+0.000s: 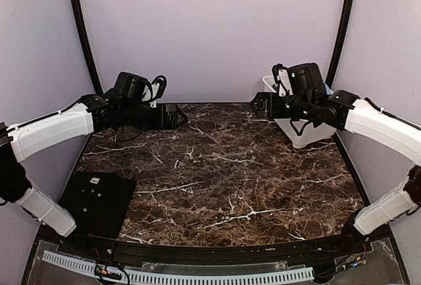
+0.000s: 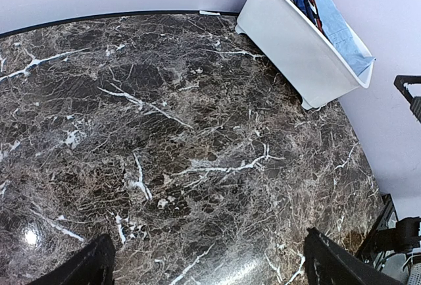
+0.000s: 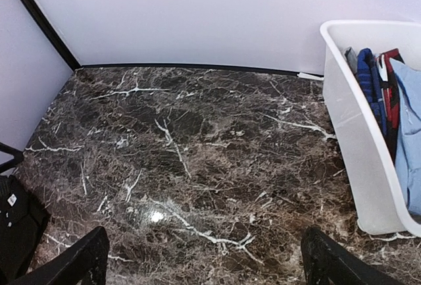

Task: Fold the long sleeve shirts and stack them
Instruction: Pick up the crumpled shirt from the bin.

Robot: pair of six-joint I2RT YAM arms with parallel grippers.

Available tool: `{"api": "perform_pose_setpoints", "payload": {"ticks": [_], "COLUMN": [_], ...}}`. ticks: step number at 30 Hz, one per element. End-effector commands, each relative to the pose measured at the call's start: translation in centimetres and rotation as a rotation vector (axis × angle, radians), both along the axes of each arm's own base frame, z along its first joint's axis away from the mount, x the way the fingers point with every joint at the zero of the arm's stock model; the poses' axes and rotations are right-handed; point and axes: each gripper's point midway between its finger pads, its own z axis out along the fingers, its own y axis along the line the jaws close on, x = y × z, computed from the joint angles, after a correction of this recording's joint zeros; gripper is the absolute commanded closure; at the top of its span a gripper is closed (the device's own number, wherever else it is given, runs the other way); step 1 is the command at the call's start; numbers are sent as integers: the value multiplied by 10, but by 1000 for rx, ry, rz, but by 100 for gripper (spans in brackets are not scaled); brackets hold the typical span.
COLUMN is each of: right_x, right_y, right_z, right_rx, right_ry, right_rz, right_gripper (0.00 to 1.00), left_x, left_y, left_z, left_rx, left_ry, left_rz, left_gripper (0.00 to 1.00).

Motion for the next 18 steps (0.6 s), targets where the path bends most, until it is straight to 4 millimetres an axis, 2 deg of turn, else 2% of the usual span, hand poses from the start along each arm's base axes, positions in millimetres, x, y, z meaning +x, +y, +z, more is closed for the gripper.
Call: {"api": "perform_pose_setpoints", "payload": {"ticks": [1, 5, 9, 13, 18], "right_x": [32, 67, 105, 134, 156], "right_y": [-29, -67, -106, -126, -148], "right_z": [19, 18, 3, -16, -45], "right_rx": [-23, -29, -39, -81, -121], "right_ry": [-37, -25, 15, 48, 100], "right_rz": [-110, -207, -301, -339, -387], "right_gripper": [1, 1, 1, 2, 4], "left_x": [-3, -5, -8, -10, -13], "left_y": [4, 6, 8, 7, 9], "left_z": [10, 9, 9, 11, 12], "left_rx": [-12, -8, -6, -15, -11], "left_ry": [-25, -24, -22, -21, -17], "left_rz": [-6, -8, -9, -17, -17], "left_gripper": [1, 1, 1, 1, 1]}}
